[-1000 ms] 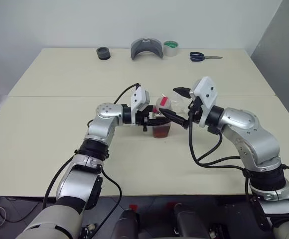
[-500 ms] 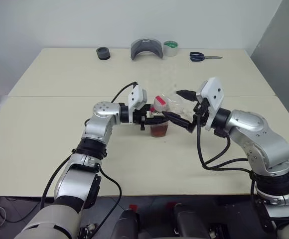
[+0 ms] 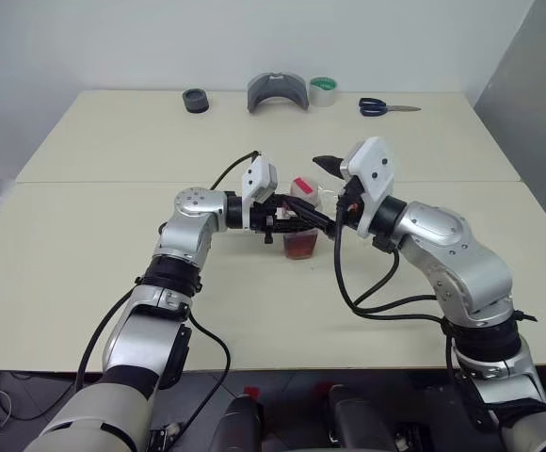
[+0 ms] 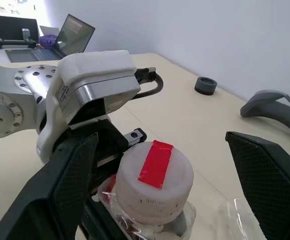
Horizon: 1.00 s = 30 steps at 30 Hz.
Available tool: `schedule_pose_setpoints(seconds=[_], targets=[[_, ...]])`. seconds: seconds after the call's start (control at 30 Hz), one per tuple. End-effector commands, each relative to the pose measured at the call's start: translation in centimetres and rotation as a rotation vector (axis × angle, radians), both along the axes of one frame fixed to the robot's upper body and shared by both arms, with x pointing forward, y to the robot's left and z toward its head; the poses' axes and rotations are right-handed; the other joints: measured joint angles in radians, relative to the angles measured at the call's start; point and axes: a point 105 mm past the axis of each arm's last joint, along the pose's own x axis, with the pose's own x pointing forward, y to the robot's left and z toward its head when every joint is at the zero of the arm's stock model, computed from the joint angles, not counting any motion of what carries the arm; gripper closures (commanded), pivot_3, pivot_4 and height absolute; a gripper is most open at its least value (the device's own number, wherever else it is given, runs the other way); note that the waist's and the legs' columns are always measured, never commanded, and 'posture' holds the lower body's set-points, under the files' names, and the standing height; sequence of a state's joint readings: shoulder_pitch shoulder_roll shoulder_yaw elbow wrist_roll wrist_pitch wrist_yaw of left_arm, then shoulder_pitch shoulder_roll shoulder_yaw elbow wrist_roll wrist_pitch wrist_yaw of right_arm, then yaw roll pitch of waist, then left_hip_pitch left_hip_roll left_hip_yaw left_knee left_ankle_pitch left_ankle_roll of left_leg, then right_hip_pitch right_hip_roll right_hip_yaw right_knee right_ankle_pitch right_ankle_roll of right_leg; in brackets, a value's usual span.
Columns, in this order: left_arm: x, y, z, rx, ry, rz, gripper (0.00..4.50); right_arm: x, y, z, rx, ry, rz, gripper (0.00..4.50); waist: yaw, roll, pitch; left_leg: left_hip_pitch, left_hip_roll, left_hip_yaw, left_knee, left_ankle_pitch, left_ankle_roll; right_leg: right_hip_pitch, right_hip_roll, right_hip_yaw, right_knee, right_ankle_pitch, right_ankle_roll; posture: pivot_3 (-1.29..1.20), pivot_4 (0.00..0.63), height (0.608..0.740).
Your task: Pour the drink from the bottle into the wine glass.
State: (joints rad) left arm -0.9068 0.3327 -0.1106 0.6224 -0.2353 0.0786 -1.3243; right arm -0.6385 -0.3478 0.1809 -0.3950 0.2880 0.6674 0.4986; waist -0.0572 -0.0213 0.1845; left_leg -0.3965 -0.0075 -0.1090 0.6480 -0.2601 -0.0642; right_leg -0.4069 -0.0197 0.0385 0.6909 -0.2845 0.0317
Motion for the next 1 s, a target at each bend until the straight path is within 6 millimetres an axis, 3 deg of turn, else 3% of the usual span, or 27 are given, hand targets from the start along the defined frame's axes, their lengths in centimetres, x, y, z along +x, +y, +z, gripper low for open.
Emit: schedule_pose_setpoints(seconds=[0.03, 0.57, 1.0], targets=[[0.0, 0.0, 2.2, -0.045, -0.059, -0.015, 2.72, -0.2, 0.0, 1.2, 0.016, -0.062, -0.009, 0.16, 0.0, 0.0, 0.0, 0.0, 0.0, 0.0, 0.0, 0.0, 0.0, 0.0, 0.0, 0.0, 0.0, 0.0, 0.0, 0.0, 0.15, 0.74], [0.0, 0.2, 1.9, -0.04, -0.057, -0.011, 2.72, 0.5, -1.8, 1.0, 0.019, -0.04, -0.072, 0.16, 0.0, 0.0, 0.0, 0.0, 0.0, 0.0, 0.0, 0.0, 0.0, 0.0, 0.0, 0.0, 0.0, 0.0, 0.0, 0.0, 0.15, 0.74], [0.1, 0.3, 1.8, -0.037, -0.06, -0.005, 2.72, 0.3, -1.8, 0.6, 0.006, -0.028, -0.068, 0.16, 0.0, 0.0, 0.0, 0.0, 0.0, 0.0, 0.0, 0.0, 0.0, 0.0, 0.0, 0.0, 0.0, 0.0, 0.0, 0.0, 0.15, 0.74]])
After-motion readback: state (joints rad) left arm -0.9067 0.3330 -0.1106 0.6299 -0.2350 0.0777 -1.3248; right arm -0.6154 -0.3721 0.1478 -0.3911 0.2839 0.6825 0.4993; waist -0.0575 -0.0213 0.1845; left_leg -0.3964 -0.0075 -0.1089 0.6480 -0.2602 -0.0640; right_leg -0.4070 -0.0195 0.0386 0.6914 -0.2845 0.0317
